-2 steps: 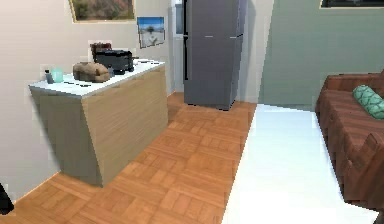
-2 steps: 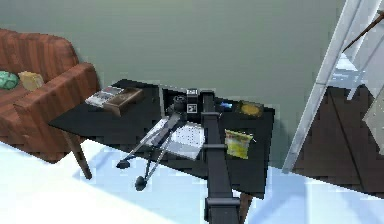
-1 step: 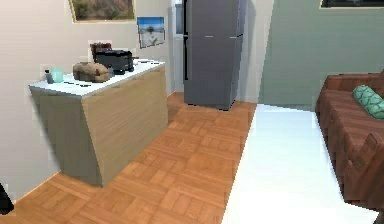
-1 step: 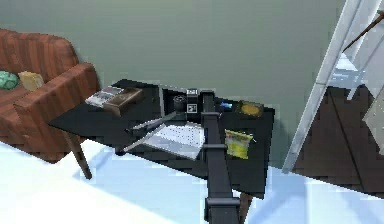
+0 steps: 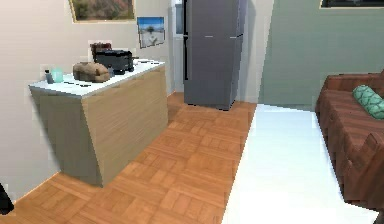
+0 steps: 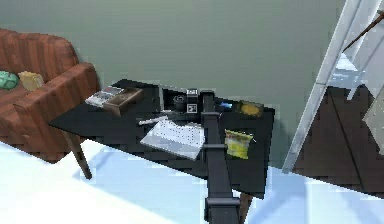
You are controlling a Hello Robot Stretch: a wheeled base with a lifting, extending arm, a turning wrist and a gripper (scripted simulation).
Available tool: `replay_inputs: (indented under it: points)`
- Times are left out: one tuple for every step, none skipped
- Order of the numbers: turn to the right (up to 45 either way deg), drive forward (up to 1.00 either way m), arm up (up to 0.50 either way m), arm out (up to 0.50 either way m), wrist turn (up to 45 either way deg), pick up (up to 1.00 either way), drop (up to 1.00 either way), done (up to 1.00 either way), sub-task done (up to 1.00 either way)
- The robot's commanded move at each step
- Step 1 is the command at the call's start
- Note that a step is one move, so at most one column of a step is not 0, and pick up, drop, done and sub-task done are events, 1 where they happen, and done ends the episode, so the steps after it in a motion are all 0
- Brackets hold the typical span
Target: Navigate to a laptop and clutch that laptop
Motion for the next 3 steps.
replay_inputs:
  points:
    - [0.0,0.00,0.00,0.00,45.0,0.00,0.00,0.00,0.00]
    - [0.0,0.00,0.00,0.00,15.0,0.00,0.00,0.00,0.00]
    - [0.0,0.00,-0.30,0.00,0.0,0.00,0.00,0.00,0.00]
